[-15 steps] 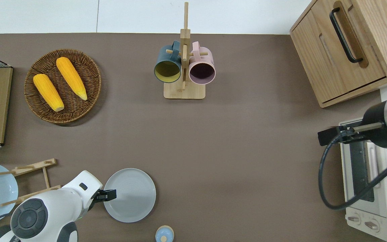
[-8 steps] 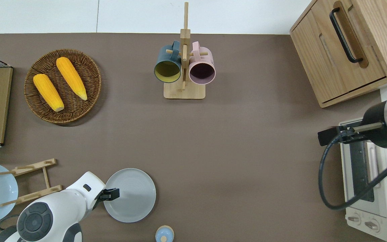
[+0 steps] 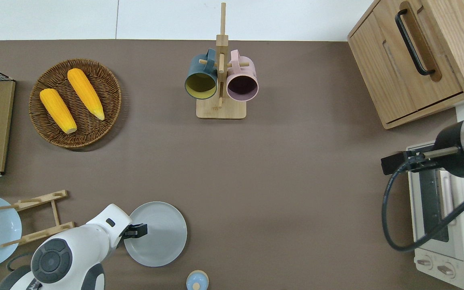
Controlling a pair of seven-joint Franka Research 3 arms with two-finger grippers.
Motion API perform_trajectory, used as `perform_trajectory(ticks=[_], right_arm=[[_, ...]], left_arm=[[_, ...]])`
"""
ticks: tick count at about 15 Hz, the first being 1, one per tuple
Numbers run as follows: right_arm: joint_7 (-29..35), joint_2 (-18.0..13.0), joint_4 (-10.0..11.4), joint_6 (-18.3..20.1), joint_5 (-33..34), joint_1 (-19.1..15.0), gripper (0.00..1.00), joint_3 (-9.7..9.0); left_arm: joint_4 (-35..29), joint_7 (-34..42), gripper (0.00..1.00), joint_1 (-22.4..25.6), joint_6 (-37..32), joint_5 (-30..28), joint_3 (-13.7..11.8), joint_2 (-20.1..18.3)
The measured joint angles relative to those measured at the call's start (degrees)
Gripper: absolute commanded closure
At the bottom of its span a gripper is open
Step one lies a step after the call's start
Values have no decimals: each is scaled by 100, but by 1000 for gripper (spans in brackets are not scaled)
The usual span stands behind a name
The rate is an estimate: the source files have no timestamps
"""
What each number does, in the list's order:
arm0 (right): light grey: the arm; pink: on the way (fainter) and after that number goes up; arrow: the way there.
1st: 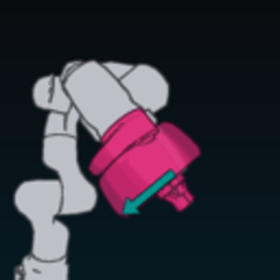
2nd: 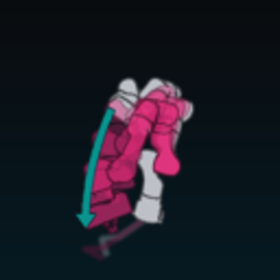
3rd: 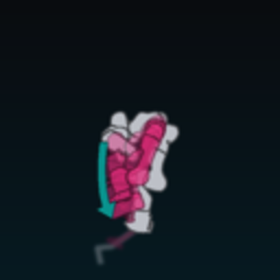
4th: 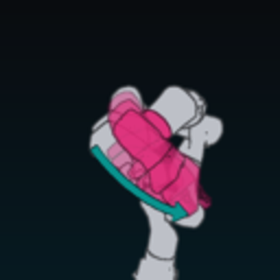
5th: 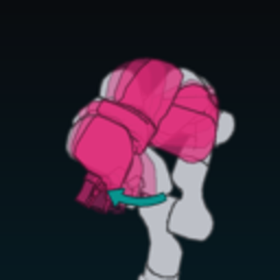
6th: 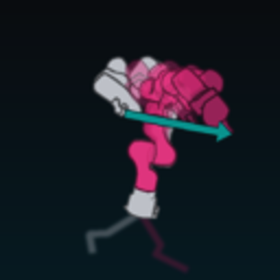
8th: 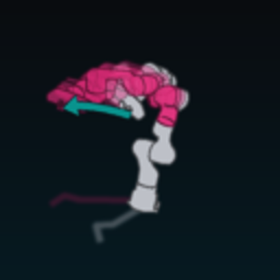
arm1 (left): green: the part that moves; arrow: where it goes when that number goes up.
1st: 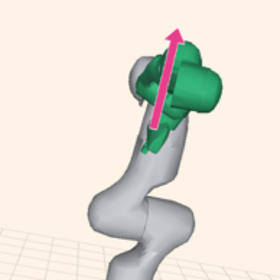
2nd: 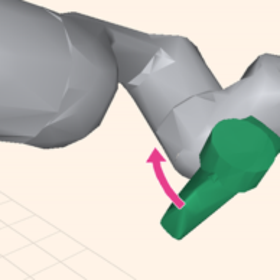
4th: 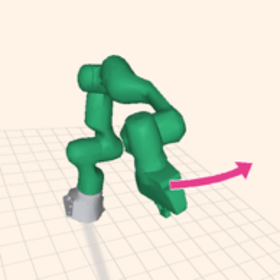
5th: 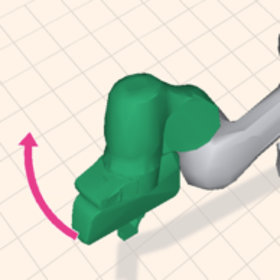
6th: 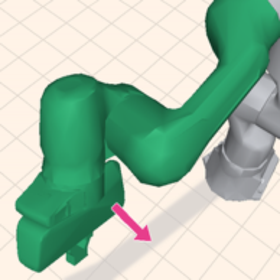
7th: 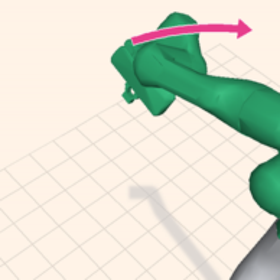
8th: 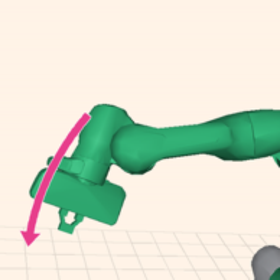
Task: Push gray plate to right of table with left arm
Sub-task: 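Lower the left gripper against the gray plate's rim nearest it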
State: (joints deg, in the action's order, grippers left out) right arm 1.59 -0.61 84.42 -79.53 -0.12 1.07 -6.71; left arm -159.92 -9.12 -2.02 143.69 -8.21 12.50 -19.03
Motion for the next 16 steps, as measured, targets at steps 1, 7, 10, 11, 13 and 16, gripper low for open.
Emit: perform_trajectory(ticks=[1, 7, 10, 11, 13, 16], right_arm=[[0, 0, 0, 0, 0, 0, 17, 0], [0, 0, 0, 0, 0, 0, 17, 0], [0, 0, 0, 0, 0, 0, 17, 0], [0, 0, 0, 0, 0, 0, 17, 0], [0, 0, 0, 0, 0, 0, 17, 0], [0, 0, 0, 0, 0, 0, 17, 0]], left_arm=[[-1, 0, 77, 0, 74, 0, 0, 63], [-2, -7, 801, -28, 177, 0, 10, 214], [-1, -14, 1000, -58, 177, 0, 10, 214], [-1, -15, 1000, -60, 177, 0, 10, 215], [5, -15, 1000, -66, 176, -1, 10, 194], [4, -22, 1000, -76, 177, -7, 17, 173]])
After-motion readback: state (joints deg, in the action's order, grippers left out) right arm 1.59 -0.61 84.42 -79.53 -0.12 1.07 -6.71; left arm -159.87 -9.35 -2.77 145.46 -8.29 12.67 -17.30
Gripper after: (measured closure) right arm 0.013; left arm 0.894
